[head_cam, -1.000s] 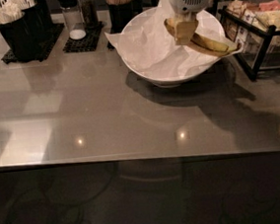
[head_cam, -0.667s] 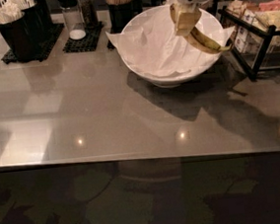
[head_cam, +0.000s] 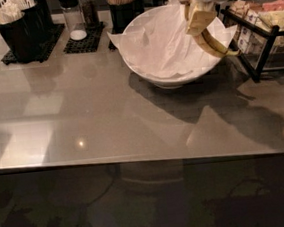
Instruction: Pick banana from white bowl
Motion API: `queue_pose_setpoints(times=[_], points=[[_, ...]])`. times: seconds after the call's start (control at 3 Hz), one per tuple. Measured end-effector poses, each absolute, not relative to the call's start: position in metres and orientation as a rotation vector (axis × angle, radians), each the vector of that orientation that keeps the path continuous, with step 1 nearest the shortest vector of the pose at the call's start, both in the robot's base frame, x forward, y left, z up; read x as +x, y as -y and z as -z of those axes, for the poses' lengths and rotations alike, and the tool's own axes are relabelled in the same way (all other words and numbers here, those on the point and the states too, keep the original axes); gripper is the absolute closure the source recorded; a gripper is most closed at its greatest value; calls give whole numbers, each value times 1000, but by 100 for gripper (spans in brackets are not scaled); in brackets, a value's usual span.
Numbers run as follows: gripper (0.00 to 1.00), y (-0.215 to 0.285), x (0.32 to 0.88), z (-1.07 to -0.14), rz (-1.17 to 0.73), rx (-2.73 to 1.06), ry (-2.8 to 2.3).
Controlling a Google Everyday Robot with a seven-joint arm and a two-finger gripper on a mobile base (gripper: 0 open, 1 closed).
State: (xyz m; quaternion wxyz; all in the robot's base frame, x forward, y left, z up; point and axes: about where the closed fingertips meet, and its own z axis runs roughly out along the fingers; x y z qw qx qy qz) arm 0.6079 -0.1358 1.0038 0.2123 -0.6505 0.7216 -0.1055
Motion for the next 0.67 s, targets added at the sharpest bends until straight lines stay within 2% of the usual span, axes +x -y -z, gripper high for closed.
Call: queue_pose_setpoints(times=[0.67], points=[[100,164,578,-1028,226,-1651,-1973]])
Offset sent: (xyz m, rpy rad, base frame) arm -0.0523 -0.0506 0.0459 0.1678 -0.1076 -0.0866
